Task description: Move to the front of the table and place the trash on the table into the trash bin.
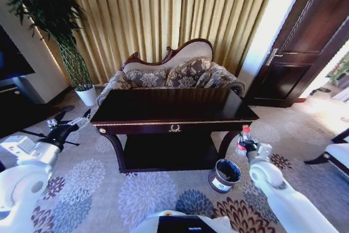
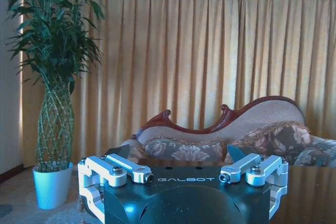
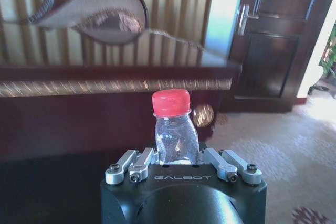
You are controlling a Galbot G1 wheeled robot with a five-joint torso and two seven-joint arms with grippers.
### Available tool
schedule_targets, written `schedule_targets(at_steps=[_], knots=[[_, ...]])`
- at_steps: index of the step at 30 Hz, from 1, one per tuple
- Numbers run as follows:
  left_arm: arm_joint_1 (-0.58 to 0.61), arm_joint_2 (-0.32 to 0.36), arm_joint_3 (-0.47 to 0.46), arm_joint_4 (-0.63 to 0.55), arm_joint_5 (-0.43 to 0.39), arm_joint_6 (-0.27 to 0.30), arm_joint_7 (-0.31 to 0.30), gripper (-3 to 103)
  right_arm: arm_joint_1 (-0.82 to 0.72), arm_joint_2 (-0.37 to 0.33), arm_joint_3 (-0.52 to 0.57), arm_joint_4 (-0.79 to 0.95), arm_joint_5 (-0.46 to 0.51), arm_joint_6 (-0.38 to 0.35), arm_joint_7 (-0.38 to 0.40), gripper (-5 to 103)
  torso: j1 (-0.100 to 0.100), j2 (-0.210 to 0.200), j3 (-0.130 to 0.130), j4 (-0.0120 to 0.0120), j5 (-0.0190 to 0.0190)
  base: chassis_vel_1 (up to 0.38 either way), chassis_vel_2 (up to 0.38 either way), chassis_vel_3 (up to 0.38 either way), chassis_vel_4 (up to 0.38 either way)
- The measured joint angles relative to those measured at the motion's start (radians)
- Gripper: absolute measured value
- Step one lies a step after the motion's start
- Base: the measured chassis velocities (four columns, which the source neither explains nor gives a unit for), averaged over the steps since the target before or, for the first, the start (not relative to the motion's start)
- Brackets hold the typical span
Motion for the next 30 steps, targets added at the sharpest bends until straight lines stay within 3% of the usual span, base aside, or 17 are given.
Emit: schedule_targets(at_steps=[6,8,18,24,26,29,30], knots=[[0.014,-0.023,0.006,-0.018,0.015,-0.004,0.005,100,0.106,0.022,-0.081,-0.216,-0.041,0.04,-0.031,29,0.0,0.0,0.0,0.0002,0.0005,0.0,0.0,0.0,0.0],[0.019,-0.029,0.013,-0.024,0.024,-0.008,0.009,100,0.187,0.044,-0.134,-0.377,-0.071,0.075,-0.051,29,0.0,0.0,0.0,-0.0003,0.0003,0.0,0.0,0.0,0.0],[0.036,-0.027,0.006,-0.034,0.026,-0.013,0.01,100,0.348,0.142,-0.178,-0.624,-0.149,0.13,-0.046,27,0.0,0.0,0.0,0.0003,0.0,0.0,0.0,0.0,0.0],[0.047,-0.026,-0.009,-0.035,0.026,-0.024,0.015,100,0.349,0.164,-0.156,-0.659,-0.199,0.131,-0.039,53,0.0,0.0,0.0,-0.0001,0.0,0.0,0.0,0.0,0.0],[0.046,-0.026,-0.009,-0.035,0.026,-0.025,0.016,100,0.348,0.163,-0.154,-0.66,-0.203,0.131,-0.039,53,0.0,0.0,0.0,-0.0001,0.0001,0.0,0.0,0.0,0.0],[0.045,-0.027,-0.009,-0.04,0.028,-0.029,0.028,100,0.344,0.149,-0.142,-0.661,-0.22,0.13,-0.039,70,0.0,0.0,0.0,0.0,0.0,0.0,0.0,0.0,0.0],[0.045,-0.027,-0.009,-0.04,0.028,-0.029,0.028,100,0.344,0.149,-0.142,-0.661,-0.22,0.13,-0.039,70,0.0,0.0,0.0,0.0,0.0,0.0,0.0,0.0,0.0]])
